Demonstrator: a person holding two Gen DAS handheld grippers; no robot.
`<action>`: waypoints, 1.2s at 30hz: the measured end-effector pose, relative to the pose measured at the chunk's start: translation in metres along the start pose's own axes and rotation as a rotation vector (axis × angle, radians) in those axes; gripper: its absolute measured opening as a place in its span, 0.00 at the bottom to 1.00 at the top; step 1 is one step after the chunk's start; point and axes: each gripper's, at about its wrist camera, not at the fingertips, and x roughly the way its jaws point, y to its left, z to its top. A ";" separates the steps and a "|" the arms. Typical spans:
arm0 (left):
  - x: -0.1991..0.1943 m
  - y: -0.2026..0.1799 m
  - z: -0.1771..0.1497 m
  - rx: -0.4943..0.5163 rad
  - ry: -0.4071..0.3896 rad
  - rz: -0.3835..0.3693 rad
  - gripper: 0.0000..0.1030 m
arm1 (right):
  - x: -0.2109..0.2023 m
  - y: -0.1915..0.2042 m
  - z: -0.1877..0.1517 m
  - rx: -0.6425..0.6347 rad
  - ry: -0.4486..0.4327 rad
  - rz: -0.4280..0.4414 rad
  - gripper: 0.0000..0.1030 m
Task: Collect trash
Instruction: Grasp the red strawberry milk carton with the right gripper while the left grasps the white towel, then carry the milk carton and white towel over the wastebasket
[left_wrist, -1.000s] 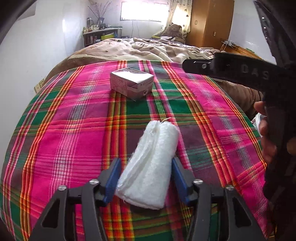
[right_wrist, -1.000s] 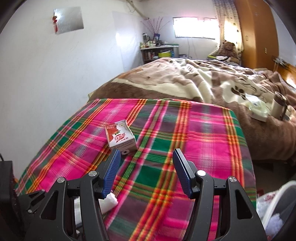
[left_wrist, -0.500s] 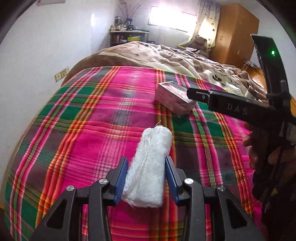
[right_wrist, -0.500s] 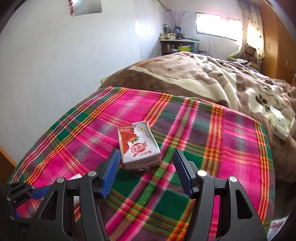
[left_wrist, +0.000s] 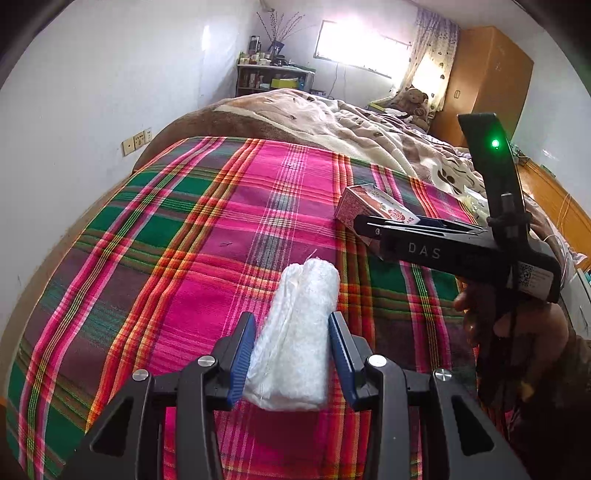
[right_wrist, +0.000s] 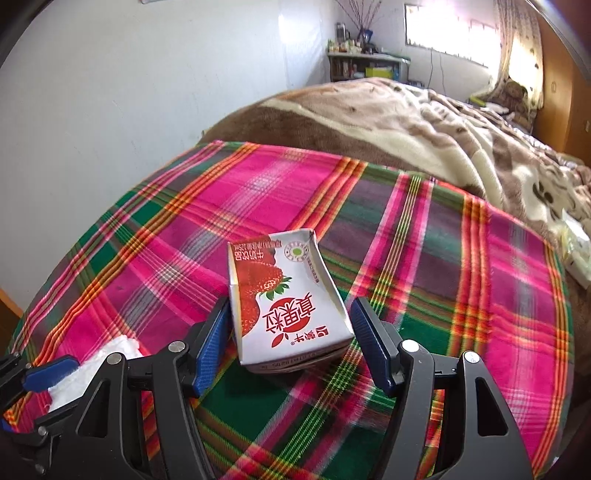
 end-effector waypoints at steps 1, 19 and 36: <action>0.000 0.000 -0.001 -0.003 0.000 0.000 0.40 | 0.000 -0.001 0.000 0.008 -0.001 0.010 0.65; -0.032 -0.012 -0.008 0.013 -0.062 0.014 0.40 | -0.054 0.004 -0.021 0.070 -0.108 0.017 0.59; -0.064 -0.027 -0.022 0.044 -0.099 0.036 0.34 | -0.121 -0.008 -0.060 0.154 -0.206 0.011 0.59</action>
